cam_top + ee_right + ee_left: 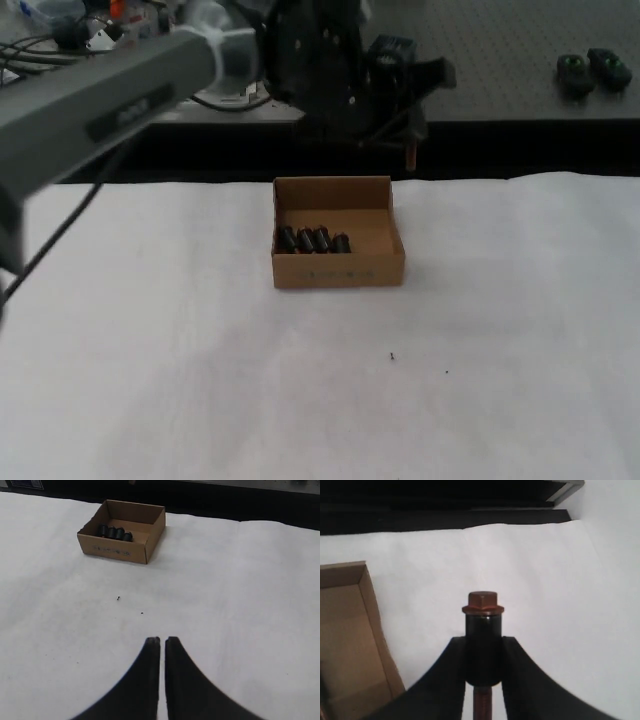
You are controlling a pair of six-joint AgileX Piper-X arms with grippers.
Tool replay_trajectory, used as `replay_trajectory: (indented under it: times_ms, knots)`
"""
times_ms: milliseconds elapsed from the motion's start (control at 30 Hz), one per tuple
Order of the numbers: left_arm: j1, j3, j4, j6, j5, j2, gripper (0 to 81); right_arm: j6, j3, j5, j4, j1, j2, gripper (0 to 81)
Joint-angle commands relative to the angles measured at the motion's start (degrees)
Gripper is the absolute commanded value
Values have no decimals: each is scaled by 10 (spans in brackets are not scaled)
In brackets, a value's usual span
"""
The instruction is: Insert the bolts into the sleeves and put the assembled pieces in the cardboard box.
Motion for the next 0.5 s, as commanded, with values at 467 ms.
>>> replay_trajectory:
  times_ms: [467]
  knots:
    - [41,-40,6,-68,-65,93,6,29,0,4,-6,1,-4,29]
